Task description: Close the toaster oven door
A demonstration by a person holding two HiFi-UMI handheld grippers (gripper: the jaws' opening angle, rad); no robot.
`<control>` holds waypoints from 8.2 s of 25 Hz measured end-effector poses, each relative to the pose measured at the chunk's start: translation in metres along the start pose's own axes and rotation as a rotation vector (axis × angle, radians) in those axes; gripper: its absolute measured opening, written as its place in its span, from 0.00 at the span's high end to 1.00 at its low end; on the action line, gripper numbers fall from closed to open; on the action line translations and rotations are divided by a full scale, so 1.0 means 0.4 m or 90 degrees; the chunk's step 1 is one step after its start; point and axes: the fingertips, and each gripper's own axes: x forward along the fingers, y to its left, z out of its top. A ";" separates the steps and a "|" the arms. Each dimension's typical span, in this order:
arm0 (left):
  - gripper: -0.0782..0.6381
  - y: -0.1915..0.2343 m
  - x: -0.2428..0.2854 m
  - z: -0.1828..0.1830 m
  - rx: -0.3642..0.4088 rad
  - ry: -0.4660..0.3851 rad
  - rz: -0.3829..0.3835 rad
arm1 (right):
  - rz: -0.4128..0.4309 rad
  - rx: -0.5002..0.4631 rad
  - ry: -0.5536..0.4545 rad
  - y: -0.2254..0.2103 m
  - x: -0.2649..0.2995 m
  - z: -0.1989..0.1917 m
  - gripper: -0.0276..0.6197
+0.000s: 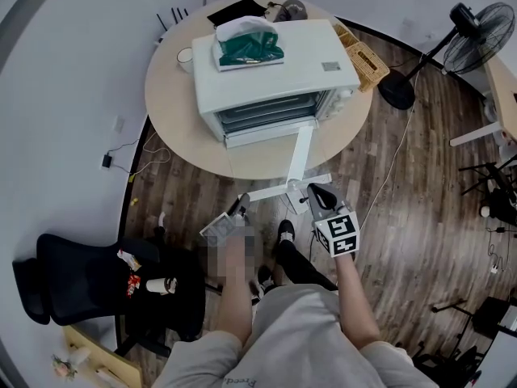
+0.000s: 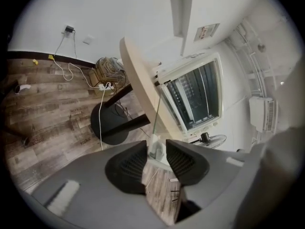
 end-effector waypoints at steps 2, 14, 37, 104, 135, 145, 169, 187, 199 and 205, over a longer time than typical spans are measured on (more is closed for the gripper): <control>0.67 -0.003 0.006 0.000 -0.007 -0.006 -0.002 | -0.001 -0.003 0.004 -0.001 -0.002 -0.007 0.96; 0.70 -0.053 -0.024 0.019 -0.039 -0.025 -0.032 | -0.012 0.001 -0.001 0.004 -0.032 -0.018 0.96; 0.69 -0.249 -0.088 0.131 -0.072 -0.052 -0.088 | 0.023 -0.193 0.073 0.054 0.023 -0.103 0.96; 0.69 -0.454 -0.105 0.328 -0.074 -0.154 -0.133 | -0.035 -0.779 0.077 -0.001 0.152 0.067 0.82; 0.69 -0.536 -0.141 0.276 0.447 -0.103 0.073 | -0.074 -0.823 0.038 -0.058 0.245 0.256 0.79; 0.69 -0.528 -0.187 0.298 0.450 -0.124 0.088 | -0.081 -0.827 0.039 -0.082 0.288 0.303 0.79; 0.69 -0.530 -0.209 0.281 0.462 -0.119 0.077 | -0.092 -0.775 0.055 -0.094 0.313 0.336 0.79; 0.69 -0.614 -0.202 0.211 0.500 -0.078 0.011 | -0.039 -0.295 -0.041 0.031 0.060 0.307 0.79; 0.69 -0.663 -0.239 0.145 0.518 -0.078 -0.017 | -0.024 -0.083 -0.096 0.084 -0.075 0.224 0.79; 0.69 -0.678 -0.258 0.108 0.520 -0.076 -0.035 | -0.037 -0.045 -0.111 0.093 -0.122 0.182 0.79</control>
